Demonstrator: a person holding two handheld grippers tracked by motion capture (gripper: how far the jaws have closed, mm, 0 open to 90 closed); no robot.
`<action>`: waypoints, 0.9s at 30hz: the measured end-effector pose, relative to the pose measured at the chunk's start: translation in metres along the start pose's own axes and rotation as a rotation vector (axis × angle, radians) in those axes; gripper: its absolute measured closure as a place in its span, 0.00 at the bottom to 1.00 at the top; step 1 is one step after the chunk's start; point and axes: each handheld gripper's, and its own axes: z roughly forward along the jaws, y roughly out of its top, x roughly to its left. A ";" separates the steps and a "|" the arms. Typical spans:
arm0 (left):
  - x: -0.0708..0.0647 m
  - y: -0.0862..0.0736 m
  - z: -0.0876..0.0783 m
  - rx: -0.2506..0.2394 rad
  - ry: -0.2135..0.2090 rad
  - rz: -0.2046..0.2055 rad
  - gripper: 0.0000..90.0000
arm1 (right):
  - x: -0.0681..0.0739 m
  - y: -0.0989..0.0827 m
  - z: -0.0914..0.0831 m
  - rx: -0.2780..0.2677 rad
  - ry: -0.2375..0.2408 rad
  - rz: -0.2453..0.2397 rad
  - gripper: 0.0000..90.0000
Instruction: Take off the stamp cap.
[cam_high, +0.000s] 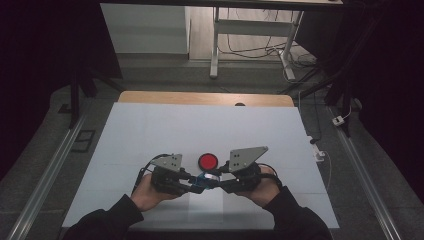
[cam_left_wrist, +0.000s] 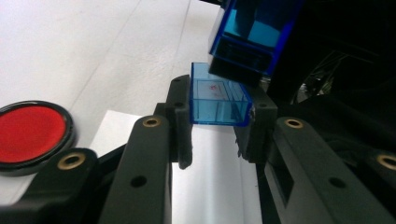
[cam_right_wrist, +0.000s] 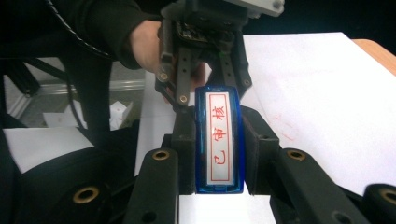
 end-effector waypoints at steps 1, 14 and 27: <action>0.000 0.000 0.000 0.002 0.004 0.002 0.77 | 0.000 0.000 0.000 -0.001 -0.003 0.004 0.79; -0.006 0.000 0.004 0.105 0.122 -0.006 0.76 | -0.005 -0.003 -0.003 0.003 -0.063 0.040 0.78; -0.012 -0.002 -0.003 0.118 0.188 -0.041 0.76 | -0.008 -0.005 -0.003 0.008 -0.096 0.077 0.78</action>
